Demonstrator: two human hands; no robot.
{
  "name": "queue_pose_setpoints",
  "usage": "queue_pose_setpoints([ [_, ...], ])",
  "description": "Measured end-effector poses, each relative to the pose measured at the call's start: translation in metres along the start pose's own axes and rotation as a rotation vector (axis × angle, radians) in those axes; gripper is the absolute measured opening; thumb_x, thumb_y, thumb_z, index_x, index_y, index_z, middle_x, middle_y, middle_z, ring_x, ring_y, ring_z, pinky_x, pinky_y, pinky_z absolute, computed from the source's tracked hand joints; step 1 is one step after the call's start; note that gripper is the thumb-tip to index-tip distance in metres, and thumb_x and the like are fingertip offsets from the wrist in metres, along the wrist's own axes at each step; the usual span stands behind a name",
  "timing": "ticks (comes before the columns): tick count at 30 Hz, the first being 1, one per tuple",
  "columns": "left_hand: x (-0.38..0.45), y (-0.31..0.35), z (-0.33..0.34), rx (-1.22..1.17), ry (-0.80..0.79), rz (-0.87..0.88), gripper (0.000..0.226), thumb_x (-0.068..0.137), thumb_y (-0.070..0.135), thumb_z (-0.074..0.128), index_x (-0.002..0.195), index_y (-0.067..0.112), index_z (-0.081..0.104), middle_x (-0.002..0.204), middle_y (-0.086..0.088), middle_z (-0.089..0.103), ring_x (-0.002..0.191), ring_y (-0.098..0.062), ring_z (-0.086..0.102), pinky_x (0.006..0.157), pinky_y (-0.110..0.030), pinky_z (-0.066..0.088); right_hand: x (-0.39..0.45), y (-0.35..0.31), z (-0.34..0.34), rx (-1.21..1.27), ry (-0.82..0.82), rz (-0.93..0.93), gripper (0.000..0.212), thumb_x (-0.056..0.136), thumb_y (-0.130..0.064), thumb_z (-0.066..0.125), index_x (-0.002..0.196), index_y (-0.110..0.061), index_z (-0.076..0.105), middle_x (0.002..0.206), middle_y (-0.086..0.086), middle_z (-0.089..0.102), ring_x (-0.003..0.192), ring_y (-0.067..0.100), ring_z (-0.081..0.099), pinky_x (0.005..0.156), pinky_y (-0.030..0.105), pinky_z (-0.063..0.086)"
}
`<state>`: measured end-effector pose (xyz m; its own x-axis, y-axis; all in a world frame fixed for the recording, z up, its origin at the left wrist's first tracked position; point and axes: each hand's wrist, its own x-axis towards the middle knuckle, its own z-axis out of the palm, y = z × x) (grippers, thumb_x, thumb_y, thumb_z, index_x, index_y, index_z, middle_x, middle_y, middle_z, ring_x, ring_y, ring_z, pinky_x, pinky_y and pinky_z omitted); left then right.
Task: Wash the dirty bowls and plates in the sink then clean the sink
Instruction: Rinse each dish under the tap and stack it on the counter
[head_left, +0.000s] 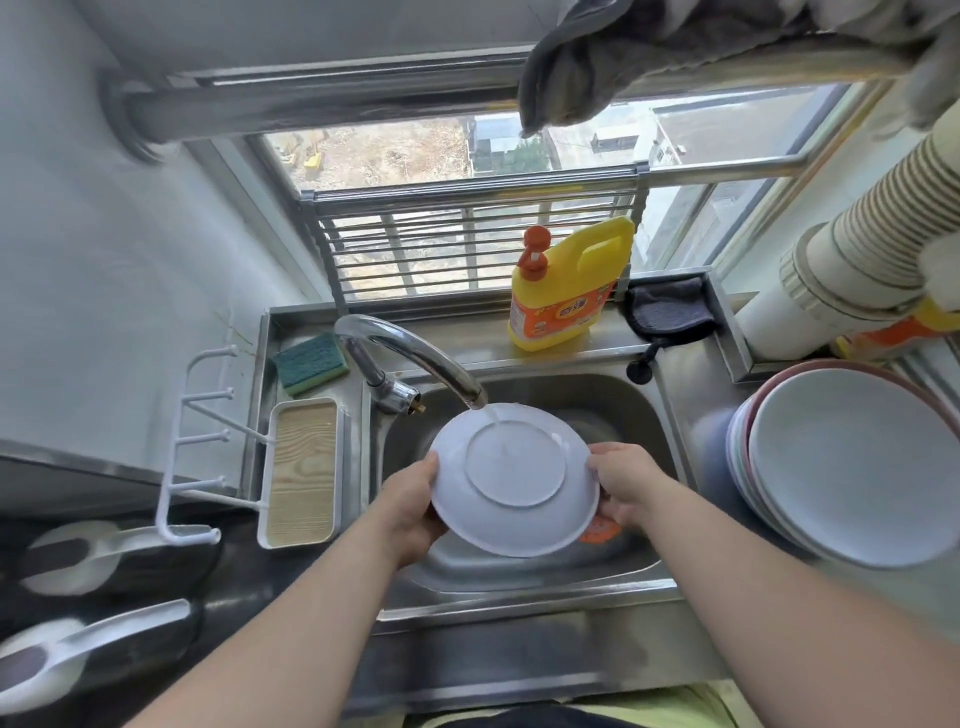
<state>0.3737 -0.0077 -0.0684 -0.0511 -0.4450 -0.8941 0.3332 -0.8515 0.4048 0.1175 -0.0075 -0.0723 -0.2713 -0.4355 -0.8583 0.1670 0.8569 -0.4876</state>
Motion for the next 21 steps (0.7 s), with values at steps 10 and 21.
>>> queue_pose_setpoints([
  [10, 0.002, 0.032, -0.005, -0.455, 0.095, -0.104, 0.035, 0.111, 0.026, 0.052, 0.104, -0.005, 0.065, 0.074, -0.017, 0.074, 0.052, -0.024, 0.073, 0.053, -0.034, 0.062, -0.003, -0.013, 0.042, 0.267, -0.02, 0.195, 0.024, 0.104, -0.005, 0.053, 0.081, -0.006, 0.06, 0.05, 0.009, 0.065, 0.036, 0.019, 0.062, 0.036, 0.028, 0.052],
  [21, 0.012, 0.012, 0.046, -0.482, 0.068, -0.194, 0.041, 0.108, 0.033, 0.056, 0.097, -0.006, 0.066, 0.064, -0.016, 0.072, 0.043, -0.023, 0.069, 0.035, -0.029, 0.053, -0.005, -0.045, -0.005, 0.351, 0.026, 0.071, 0.022, 0.109, -0.027, 0.053, 0.095, -0.011, 0.058, 0.059, 0.01, 0.067, 0.043, 0.022, 0.066, 0.044, 0.032, 0.057],
])
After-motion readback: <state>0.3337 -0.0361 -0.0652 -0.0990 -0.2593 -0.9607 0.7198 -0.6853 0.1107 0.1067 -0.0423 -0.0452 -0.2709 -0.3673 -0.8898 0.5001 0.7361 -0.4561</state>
